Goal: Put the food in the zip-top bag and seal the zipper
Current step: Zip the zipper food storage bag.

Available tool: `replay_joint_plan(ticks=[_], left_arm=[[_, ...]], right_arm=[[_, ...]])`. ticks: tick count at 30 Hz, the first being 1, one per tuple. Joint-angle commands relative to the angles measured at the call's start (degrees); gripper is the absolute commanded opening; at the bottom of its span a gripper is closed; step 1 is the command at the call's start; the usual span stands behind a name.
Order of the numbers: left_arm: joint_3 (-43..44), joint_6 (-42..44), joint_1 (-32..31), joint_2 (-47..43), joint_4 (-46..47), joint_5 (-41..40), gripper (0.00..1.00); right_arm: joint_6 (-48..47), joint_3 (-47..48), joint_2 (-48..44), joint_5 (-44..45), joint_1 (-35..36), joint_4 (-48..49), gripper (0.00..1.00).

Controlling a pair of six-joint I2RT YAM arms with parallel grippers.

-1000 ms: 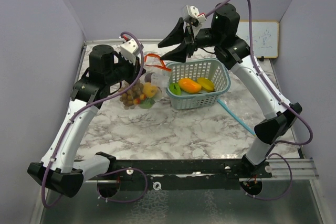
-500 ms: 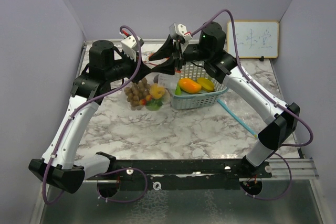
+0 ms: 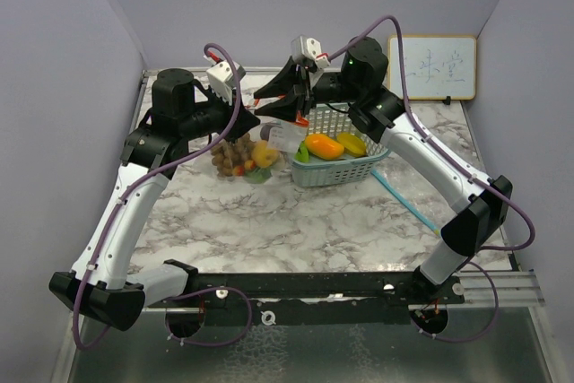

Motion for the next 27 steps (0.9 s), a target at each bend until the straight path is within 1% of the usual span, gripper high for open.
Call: replay_joint_plan(ticks=[1, 7, 10, 14, 20, 22, 27], left_arm=[[0.4, -0.8, 0.2, -0.1, 1.9, 1.9, 0.00], [0.7, -1.1, 0.2, 0.7, 2.3, 2.3, 0.00], [0.9, -1.3, 0.2, 1.1, 2.7, 2.7, 0.00], [1.2, -1.5, 0.2, 1.1, 2.8, 3.0, 0.00], [0.8, -1.4, 0.2, 0.3, 2.6, 2.9, 0.00], [0.6, -1.4, 0.2, -0.1, 2.5, 3.0, 0.00], [0.1, -1.2, 0.2, -1.0, 2.2, 2.9, 0.00]], right_arm=[[-0.6, 0.3, -0.1, -2.7, 0.9, 0.6, 0.41], [-1.9, 0.1, 0.1, -0.9, 1.0, -0.7, 0.42], [-1.8, 1.1, 0.9, -0.7, 1.1, -1.2, 0.40], [-2.0, 1.2, 1.5, -0.5, 1.1, -2.1, 0.35], [-2.1, 1.1, 2.0, 0.8, 1.1, -2.7, 0.34], [-2.0, 1.4, 2.2, 2.0, 1.1, -3.0, 0.30], [-1.6, 2.4, 2.8, 5.0, 1.1, -3.8, 0.16]])
